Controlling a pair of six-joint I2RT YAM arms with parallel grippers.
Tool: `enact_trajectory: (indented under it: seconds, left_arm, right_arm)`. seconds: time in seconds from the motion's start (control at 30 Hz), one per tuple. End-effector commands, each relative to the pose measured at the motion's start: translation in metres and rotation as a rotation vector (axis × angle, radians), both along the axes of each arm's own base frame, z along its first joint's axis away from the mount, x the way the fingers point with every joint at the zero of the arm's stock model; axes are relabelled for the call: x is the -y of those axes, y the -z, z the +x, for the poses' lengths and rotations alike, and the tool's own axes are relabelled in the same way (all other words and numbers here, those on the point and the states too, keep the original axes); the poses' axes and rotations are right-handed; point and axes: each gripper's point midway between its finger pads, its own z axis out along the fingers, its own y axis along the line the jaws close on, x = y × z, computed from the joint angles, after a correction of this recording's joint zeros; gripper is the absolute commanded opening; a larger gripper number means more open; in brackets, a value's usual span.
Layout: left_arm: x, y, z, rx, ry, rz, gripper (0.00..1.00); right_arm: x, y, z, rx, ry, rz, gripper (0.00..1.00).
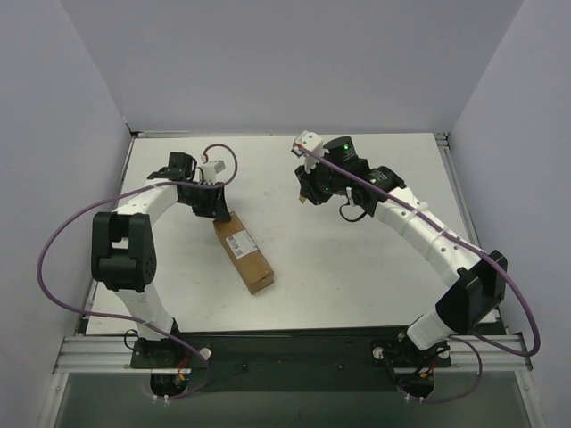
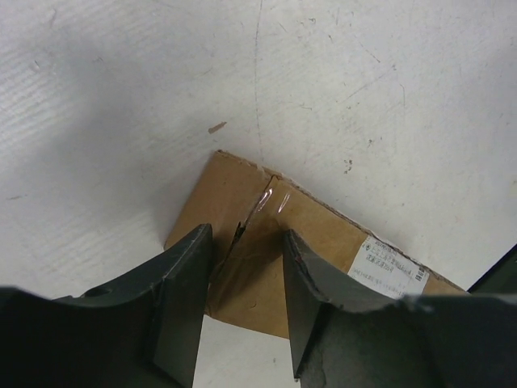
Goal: Unpack the express box
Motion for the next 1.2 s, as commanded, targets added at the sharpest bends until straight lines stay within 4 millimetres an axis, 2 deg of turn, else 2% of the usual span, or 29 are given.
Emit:
enact_trajectory:
  seconds: [0.0,0.03,0.07,0.13,0.17,0.2,0.23,0.37,0.43,0.5,0.53,0.63,0.7,0.83,0.9,0.93,0.97,1.0,1.17]
  left_arm:
    - [-0.005,0.028,-0.055,-0.222,-0.091,0.076,0.45]
    - [-0.005,0.031,-0.06,-0.275,-0.149,0.072,0.44]
    - [-0.004,0.035,-0.071,-0.324,-0.167,0.059,0.43]
    - [-0.006,0.032,-0.077,-0.341,-0.228,0.042,0.42]
    - [-0.003,0.036,-0.085,-0.335,-0.225,0.017,0.42]
    - [0.0,0.029,-0.086,-0.297,-0.216,-0.005,0.42]
    - [0.001,0.031,-0.089,-0.297,-0.218,-0.009,0.41]
    - [0.004,0.035,-0.09,-0.289,-0.211,-0.005,0.41]
    - [0.008,0.033,-0.088,-0.261,-0.184,-0.004,0.41]
    - [0.013,0.035,-0.088,-0.26,-0.165,-0.018,0.41]
    - [0.015,0.035,-0.088,-0.266,-0.157,-0.022,0.41]
    - [0.024,0.042,-0.098,-0.278,-0.103,0.005,0.41]
    - [0.026,0.045,-0.101,-0.265,-0.071,0.031,0.41]
    - [0.027,0.045,-0.107,-0.259,-0.053,0.08,0.4]
    - [0.029,0.045,-0.109,-0.255,-0.045,0.091,0.4]
    - [0.028,0.046,-0.11,-0.253,-0.046,0.104,0.39]
    - [0.028,0.046,-0.111,-0.25,-0.046,0.109,0.38]
    - [0.028,0.046,-0.111,-0.251,-0.05,0.117,0.38]
    - [0.032,0.045,-0.113,-0.24,-0.041,0.127,0.37]
  right_arm:
    - [-0.039,-0.031,0.022,0.114,0.052,0.115,0.0]
    - [-0.059,-0.037,0.017,0.145,0.023,0.137,0.0]
    - [-0.068,-0.03,0.02,0.158,0.029,0.125,0.0]
    - [-0.084,-0.027,0.033,0.208,0.095,0.115,0.0]
    - [-0.098,-0.025,0.026,0.185,0.078,0.122,0.0]
    - [-0.114,-0.022,0.015,0.145,-0.009,0.135,0.0]
    - [-0.118,-0.01,0.011,0.113,-0.035,0.109,0.0]
    - [-0.134,0.01,-0.013,-0.006,-0.109,0.138,0.0]
    - [-0.135,0.022,-0.019,-0.049,-0.135,0.128,0.0]
    - [-0.133,0.027,-0.019,-0.083,-0.154,0.133,0.0]
    - [-0.138,0.026,-0.026,-0.123,-0.201,0.161,0.0]
    - [-0.141,0.026,-0.034,-0.148,-0.259,0.175,0.0]
    - [-0.141,0.037,-0.04,-0.161,-0.275,0.177,0.0]
    - [-0.142,0.049,-0.047,-0.194,-0.231,0.184,0.0]
    - [-0.137,0.055,-0.041,-0.143,-0.166,0.163,0.0]
    - [-0.14,0.055,-0.047,-0.123,-0.167,0.152,0.0]
    - [-0.134,0.055,-0.039,-0.07,-0.108,0.125,0.0]
    - [-0.131,0.054,-0.043,-0.052,-0.088,0.121,0.0]
    - [-0.126,0.056,-0.052,-0.033,-0.059,0.109,0.0]
